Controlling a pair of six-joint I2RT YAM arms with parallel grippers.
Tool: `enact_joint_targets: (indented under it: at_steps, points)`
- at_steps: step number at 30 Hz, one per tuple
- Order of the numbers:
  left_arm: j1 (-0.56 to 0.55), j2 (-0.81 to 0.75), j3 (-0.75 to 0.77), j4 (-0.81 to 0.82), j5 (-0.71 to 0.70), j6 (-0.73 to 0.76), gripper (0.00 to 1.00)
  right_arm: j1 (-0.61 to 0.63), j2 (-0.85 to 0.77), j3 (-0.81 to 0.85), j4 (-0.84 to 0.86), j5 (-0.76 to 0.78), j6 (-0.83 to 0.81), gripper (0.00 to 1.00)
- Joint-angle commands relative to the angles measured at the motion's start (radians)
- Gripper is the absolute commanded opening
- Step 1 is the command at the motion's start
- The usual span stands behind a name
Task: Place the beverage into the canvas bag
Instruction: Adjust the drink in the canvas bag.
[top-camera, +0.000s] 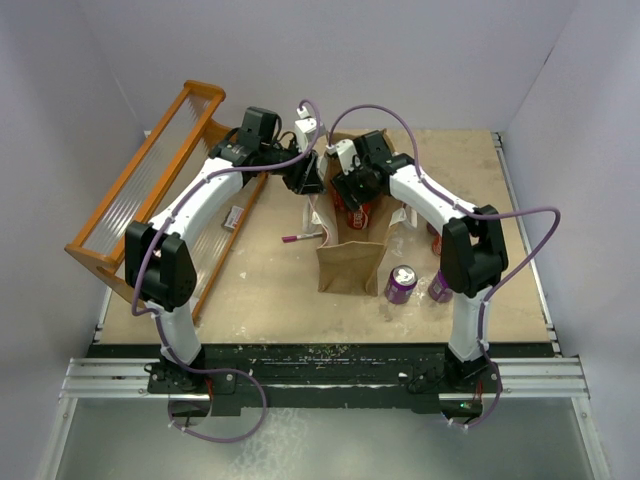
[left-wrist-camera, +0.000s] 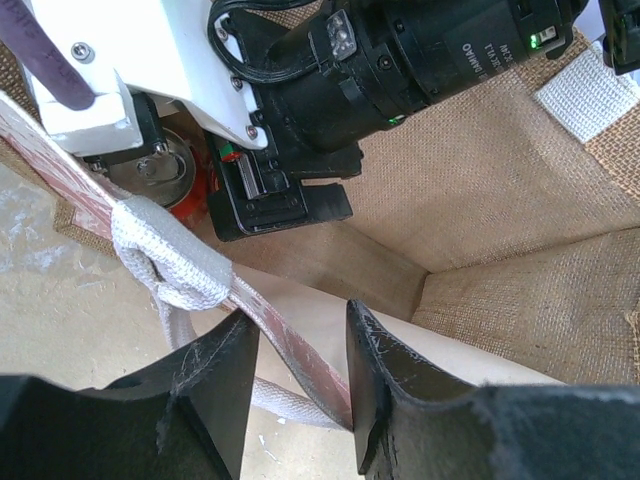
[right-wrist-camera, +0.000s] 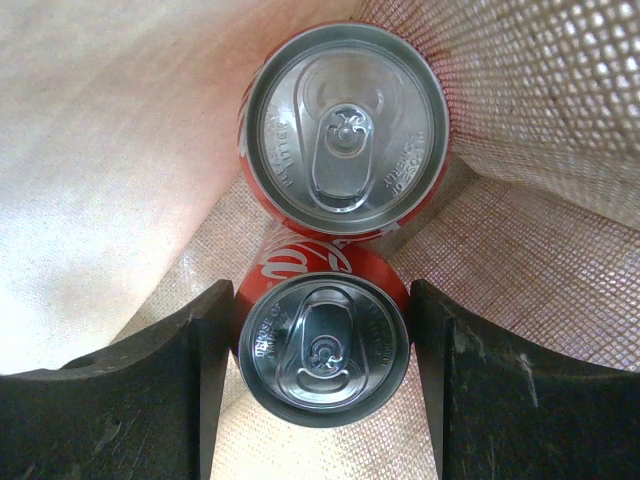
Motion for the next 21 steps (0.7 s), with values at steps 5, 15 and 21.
enact_joint_targets:
  at_steps: [5, 15, 21]
  points:
    - [-0.011, -0.062, -0.003, -0.003, 0.051, 0.024, 0.42, -0.034, -0.024, 0.009, 0.097, -0.034, -0.022, 0.40]
    - [-0.012, -0.067, -0.004, -0.002, 0.049, 0.022, 0.43, -0.041, -0.051, 0.010, 0.053, -0.108, -0.048, 0.67]
    - [-0.012, -0.070, -0.004, 0.003, 0.050, 0.016, 0.43, -0.040, -0.070, 0.017, 0.023, -0.120, -0.075, 0.77]
